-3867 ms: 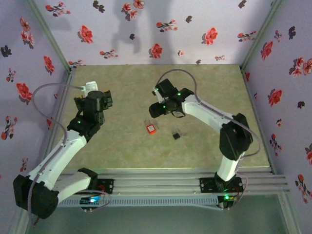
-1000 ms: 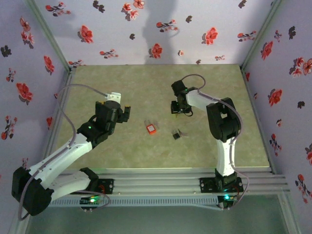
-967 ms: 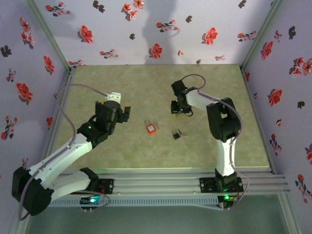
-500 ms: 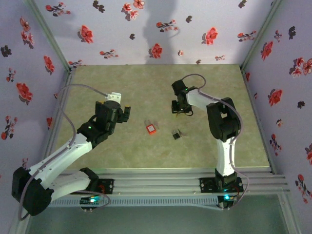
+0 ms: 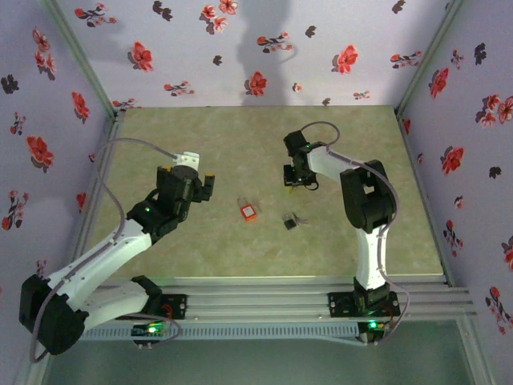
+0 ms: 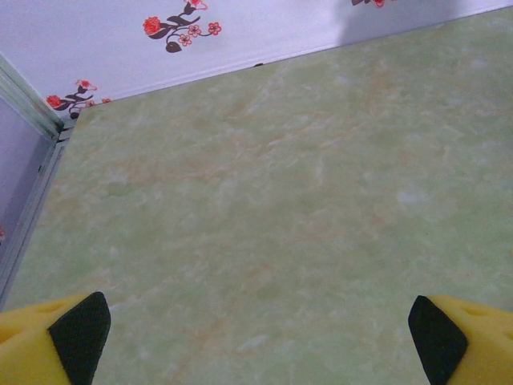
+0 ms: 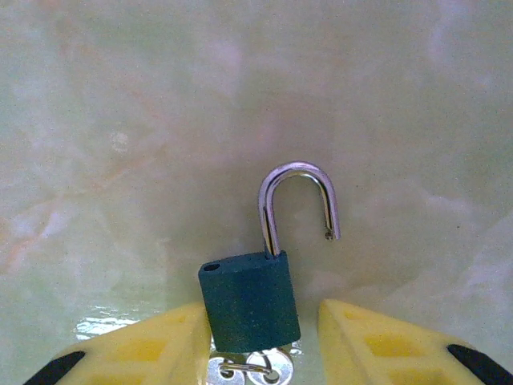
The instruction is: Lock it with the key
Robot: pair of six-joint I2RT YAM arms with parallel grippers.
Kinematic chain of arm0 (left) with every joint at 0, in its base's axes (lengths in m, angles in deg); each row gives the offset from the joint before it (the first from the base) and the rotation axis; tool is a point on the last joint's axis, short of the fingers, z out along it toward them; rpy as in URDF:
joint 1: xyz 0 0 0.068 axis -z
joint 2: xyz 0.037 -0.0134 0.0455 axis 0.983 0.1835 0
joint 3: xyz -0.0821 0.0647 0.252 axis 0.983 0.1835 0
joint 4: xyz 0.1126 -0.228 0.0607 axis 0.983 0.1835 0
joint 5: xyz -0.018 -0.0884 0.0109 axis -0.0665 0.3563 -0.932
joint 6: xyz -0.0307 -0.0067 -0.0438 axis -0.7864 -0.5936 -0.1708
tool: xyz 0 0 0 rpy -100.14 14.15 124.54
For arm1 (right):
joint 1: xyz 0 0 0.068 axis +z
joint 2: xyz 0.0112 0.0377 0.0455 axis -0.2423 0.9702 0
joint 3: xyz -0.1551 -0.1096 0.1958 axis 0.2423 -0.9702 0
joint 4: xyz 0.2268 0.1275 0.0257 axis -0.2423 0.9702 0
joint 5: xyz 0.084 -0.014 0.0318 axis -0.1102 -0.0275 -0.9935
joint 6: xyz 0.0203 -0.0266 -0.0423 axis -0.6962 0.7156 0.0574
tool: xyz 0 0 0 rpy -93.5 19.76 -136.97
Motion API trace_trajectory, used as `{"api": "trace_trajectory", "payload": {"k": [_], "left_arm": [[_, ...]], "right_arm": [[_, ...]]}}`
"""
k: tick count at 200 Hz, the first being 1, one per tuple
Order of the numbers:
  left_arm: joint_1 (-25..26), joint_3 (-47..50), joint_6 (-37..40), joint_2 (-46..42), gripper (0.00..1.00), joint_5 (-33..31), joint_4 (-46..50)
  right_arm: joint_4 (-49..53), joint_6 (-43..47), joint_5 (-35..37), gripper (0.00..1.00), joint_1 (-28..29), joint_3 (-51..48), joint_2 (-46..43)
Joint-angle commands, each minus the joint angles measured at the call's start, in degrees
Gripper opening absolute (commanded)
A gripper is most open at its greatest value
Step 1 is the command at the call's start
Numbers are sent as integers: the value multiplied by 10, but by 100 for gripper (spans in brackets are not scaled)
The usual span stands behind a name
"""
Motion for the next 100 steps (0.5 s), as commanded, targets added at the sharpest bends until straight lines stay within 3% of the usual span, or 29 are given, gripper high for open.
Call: {"api": "trace_trajectory", "payload": {"k": [1, 100], "left_arm": [[5, -7, 9, 1, 100, -12, -7], [5, -7, 10, 1, 100, -12, -7]], "right_arm": [[-1, 9, -24, 38, 0, 12, 25], [2, 9, -20, 32, 1, 13, 36]]}}
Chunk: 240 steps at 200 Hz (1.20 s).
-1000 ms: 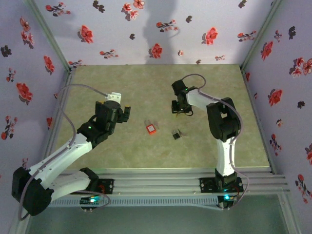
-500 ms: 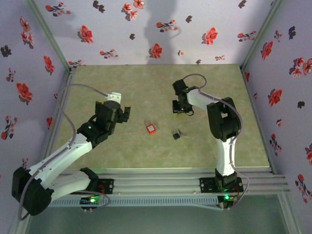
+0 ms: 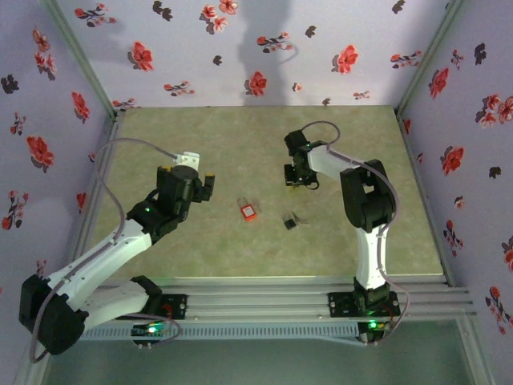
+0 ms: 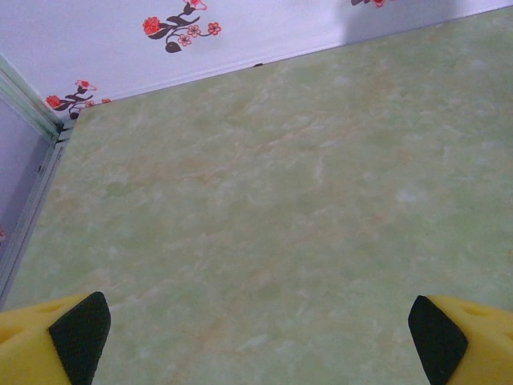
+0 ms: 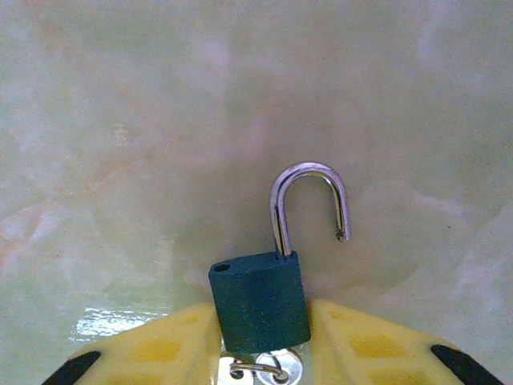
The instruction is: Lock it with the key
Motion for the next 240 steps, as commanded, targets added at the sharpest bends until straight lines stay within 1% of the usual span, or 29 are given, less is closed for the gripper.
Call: {"api": "trace_trajectory", "payload": {"k": [1, 40, 74, 126, 240], "left_arm": [[4, -7, 10, 0, 100, -12, -8], [4, -7, 10, -1, 100, -11, -8], [4, -7, 9, -1, 100, -11, -8], [4, -7, 10, 0, 100, -11, -6], [8, -7, 11, -1, 100, -11, -6]], "right_arm": [[-5, 10, -21, 32, 4, 8, 32], [-3, 10, -16, 29, 5, 8, 36], [-3, 9, -17, 26, 13, 4, 21], [-5, 15, -9, 25, 29, -9, -9], [-3, 22, -7, 21, 55, -14, -27]]}}
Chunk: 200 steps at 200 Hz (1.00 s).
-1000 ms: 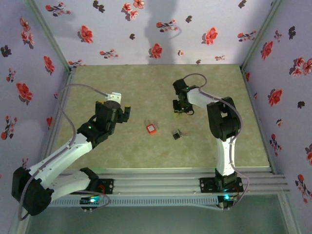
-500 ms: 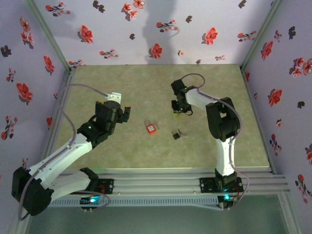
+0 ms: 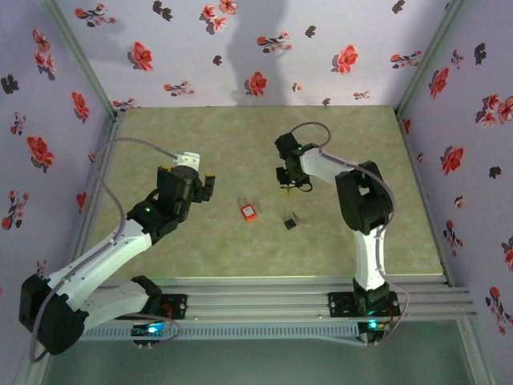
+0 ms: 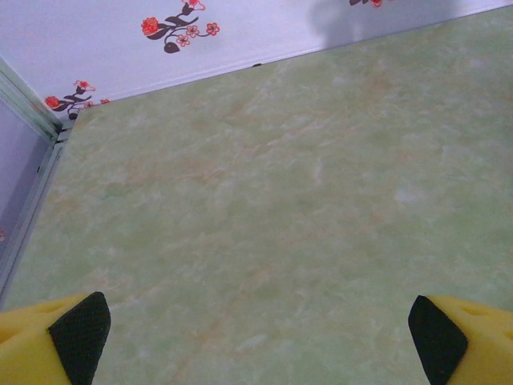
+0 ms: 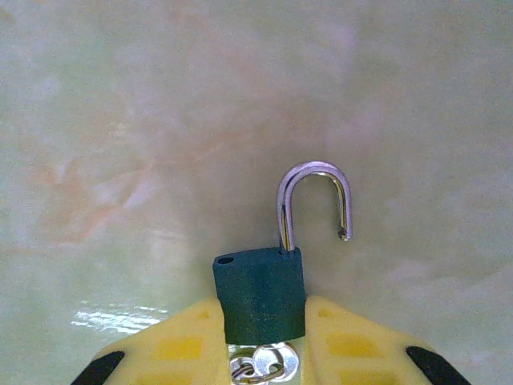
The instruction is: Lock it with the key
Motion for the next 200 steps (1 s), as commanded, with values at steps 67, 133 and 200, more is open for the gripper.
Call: {"api": "trace_trajectory", "payload": {"k": [67, 133, 200], "left_arm": [[5, -7, 12, -1, 100, -12, -6], [6, -7, 12, 0, 100, -11, -6], [6, -6, 13, 2, 100, -11, -5]], "right_arm": [[6, 14, -16, 21, 28, -15, -31], [6, 15, -15, 20, 40, -21, -45], [4, 16, -17, 19, 48, -27, -63]]}}
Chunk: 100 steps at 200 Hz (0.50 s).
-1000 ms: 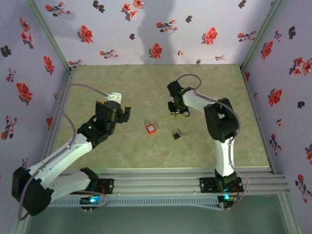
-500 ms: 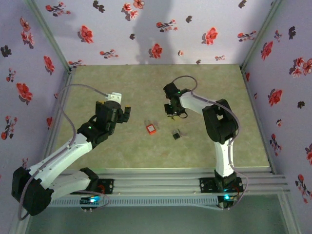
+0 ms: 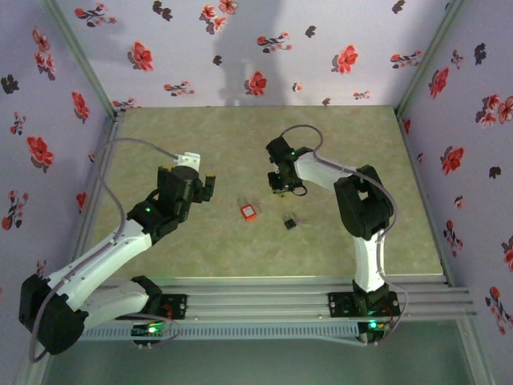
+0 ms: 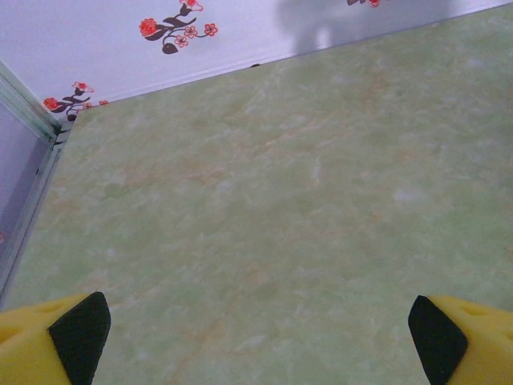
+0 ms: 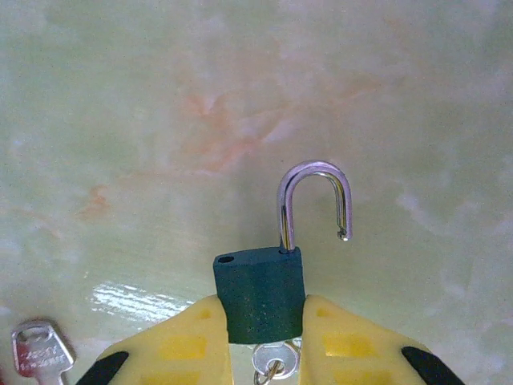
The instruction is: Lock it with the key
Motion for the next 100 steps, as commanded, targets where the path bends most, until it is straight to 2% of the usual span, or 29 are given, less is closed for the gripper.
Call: {"api": "trace_trajectory", "payload": {"k": [1, 100], "left_arm": [[4, -6, 11, 2, 100, -11, -6], [6, -7, 12, 4, 100, -11, -4]], "right_arm": [[4, 12, -1, 19, 6, -8, -28], [-2, 8, -16, 18, 24, -27, -68]]}}
